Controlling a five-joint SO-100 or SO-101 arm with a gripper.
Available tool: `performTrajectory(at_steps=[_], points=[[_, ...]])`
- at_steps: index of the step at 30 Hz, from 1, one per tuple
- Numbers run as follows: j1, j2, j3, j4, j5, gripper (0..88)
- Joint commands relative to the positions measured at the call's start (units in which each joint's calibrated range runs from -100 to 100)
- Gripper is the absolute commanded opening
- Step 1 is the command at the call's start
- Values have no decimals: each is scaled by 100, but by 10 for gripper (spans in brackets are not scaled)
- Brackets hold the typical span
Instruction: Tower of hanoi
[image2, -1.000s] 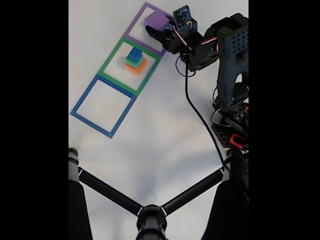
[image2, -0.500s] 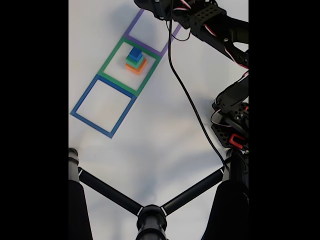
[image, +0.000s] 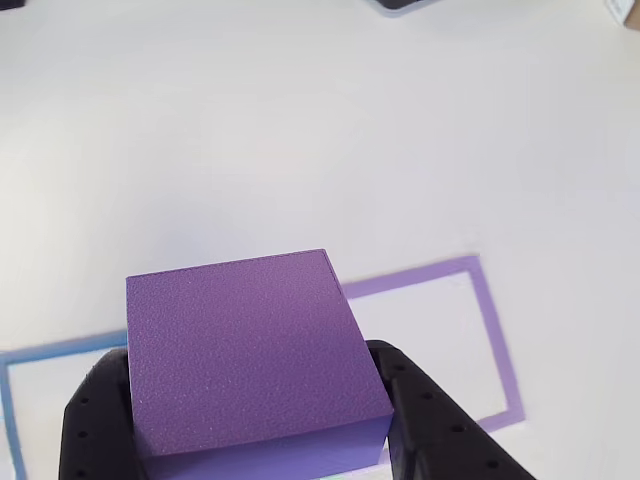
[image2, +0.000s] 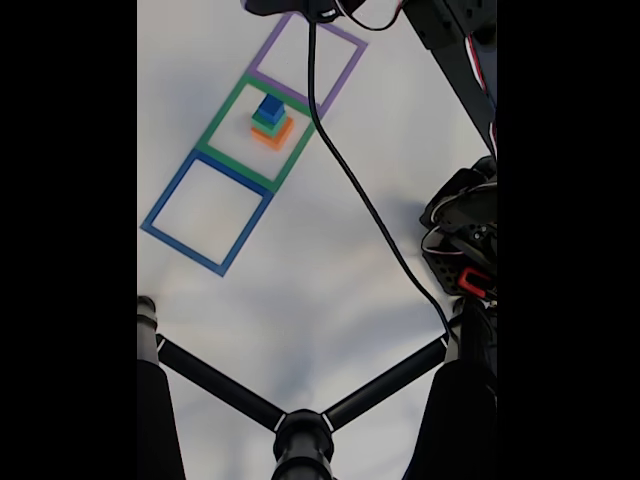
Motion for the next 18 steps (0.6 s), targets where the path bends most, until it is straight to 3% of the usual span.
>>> performTrajectory(at_steps=[1, 12, 18], points=[[-649, -736, -333, 405, -313, 72], [-2151, -1425, -252, 963, -772, 73], [-2822, -1938, 1102, 186, -570, 73]])
